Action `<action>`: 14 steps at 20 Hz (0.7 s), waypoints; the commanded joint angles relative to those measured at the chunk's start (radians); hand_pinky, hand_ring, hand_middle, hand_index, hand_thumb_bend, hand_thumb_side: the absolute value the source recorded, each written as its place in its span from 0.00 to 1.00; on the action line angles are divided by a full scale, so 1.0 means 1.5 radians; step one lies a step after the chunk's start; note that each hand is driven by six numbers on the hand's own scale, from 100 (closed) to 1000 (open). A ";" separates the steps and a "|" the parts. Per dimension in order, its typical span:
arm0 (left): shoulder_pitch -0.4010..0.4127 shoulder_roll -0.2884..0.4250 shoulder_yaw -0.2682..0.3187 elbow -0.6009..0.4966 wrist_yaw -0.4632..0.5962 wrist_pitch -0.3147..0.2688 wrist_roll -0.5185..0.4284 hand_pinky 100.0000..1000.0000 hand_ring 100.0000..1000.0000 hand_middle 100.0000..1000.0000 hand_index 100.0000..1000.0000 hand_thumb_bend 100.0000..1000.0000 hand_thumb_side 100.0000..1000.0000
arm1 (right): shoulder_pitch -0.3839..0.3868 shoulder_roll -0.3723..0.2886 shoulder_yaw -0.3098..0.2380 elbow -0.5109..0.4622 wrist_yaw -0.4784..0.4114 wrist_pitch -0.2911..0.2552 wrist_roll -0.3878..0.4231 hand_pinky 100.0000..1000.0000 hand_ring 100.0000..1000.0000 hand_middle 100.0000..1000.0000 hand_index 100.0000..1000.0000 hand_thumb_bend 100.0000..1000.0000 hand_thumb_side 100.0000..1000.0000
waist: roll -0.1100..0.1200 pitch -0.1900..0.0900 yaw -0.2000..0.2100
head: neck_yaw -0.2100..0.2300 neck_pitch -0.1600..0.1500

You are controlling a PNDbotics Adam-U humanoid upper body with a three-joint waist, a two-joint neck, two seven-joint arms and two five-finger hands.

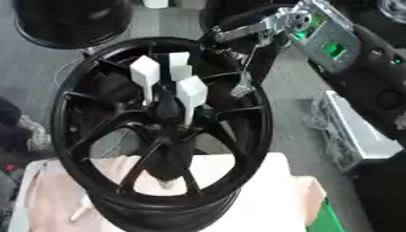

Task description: Pull the pin out of the wheel hub.

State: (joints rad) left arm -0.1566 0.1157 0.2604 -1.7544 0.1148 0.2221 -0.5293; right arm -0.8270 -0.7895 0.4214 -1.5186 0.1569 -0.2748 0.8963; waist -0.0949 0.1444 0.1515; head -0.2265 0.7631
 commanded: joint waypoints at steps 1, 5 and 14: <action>-0.007 0.012 -0.003 -0.010 -0.002 -0.002 -0.003 0.67 0.42 0.55 0.68 0.06 1.00 | -0.016 -0.007 -0.004 0.004 0.005 -0.013 0.007 0.40 0.33 0.83 0.90 0.39 0.24 | 0.004 -0.008 -0.001 | 0.000 0.001; -0.006 0.012 -0.003 -0.010 -0.002 -0.003 -0.003 0.67 0.42 0.55 0.68 0.06 1.00 | -0.024 0.012 0.005 0.014 0.008 -0.015 0.007 0.40 0.33 0.83 0.90 0.38 0.25 | 0.006 -0.008 0.000 | -0.001 0.003; -0.006 0.011 -0.003 -0.010 -0.002 -0.004 -0.004 0.67 0.42 0.55 0.68 0.06 1.00 | -0.028 0.027 0.022 0.030 0.014 -0.023 0.007 0.40 0.33 0.83 0.90 0.37 0.25 | 0.006 -0.007 -0.001 | 0.000 0.004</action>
State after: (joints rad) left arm -0.1566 0.1157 0.2560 -1.7544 0.1147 0.2183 -0.5331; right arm -0.8482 -0.7333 0.4624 -1.4743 0.1722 -0.2873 0.8908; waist -0.0914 0.1444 0.1516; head -0.2268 0.7637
